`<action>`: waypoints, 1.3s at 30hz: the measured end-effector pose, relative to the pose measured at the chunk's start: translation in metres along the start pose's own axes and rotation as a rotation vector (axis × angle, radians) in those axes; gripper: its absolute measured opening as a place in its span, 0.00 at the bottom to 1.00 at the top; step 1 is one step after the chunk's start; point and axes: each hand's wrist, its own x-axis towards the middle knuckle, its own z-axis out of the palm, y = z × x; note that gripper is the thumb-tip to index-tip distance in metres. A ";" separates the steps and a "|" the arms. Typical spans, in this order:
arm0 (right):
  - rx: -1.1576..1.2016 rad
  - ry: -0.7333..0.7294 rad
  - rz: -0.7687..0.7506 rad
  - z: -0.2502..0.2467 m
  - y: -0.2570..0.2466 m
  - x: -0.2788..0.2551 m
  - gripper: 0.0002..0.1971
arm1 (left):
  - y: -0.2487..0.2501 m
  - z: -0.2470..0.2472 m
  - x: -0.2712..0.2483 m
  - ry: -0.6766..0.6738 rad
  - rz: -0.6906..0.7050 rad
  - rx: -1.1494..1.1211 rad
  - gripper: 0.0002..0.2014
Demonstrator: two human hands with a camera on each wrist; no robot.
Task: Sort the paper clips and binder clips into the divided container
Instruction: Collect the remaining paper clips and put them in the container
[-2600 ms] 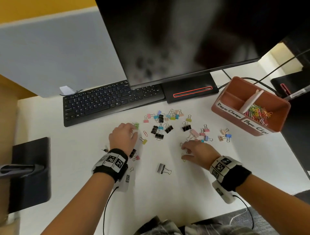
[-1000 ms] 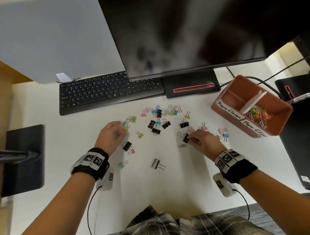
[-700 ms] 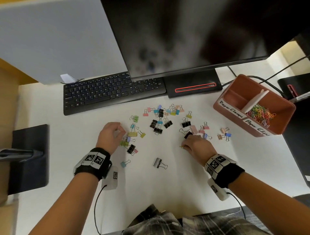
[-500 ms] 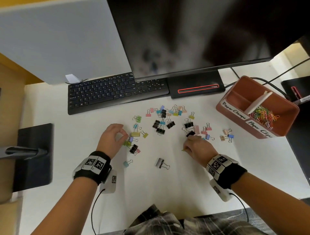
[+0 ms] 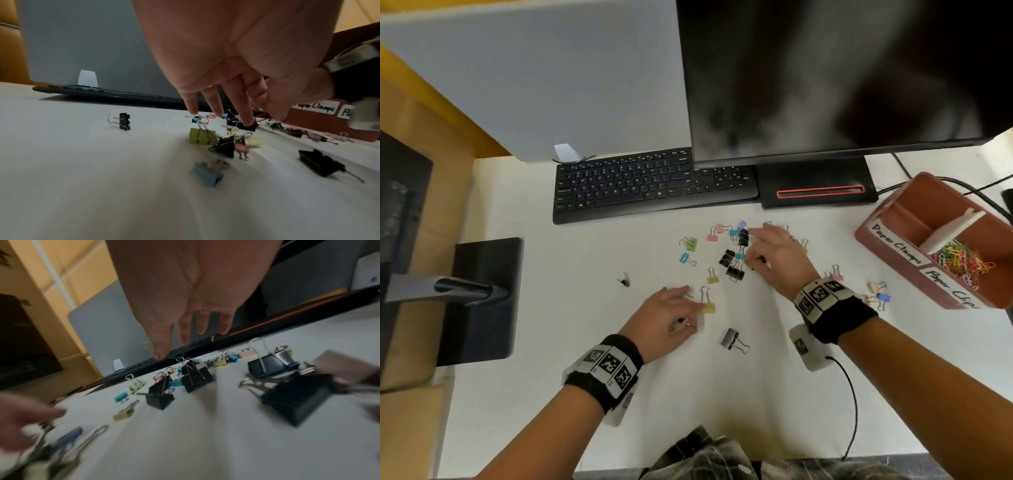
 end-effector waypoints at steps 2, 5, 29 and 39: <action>0.047 -0.102 0.060 0.004 -0.001 0.017 0.07 | -0.008 0.003 -0.007 -0.021 0.016 0.033 0.04; 0.032 -0.263 0.037 0.017 -0.009 0.022 0.08 | -0.024 -0.001 -0.016 -0.025 -0.008 0.065 0.07; -0.003 0.121 0.115 -0.036 0.056 -0.065 0.03 | 0.017 -0.034 0.055 0.105 -0.300 0.041 0.01; 0.080 0.478 0.321 -0.123 0.127 -0.134 0.07 | 0.141 -0.027 0.108 0.220 -0.026 -0.132 0.03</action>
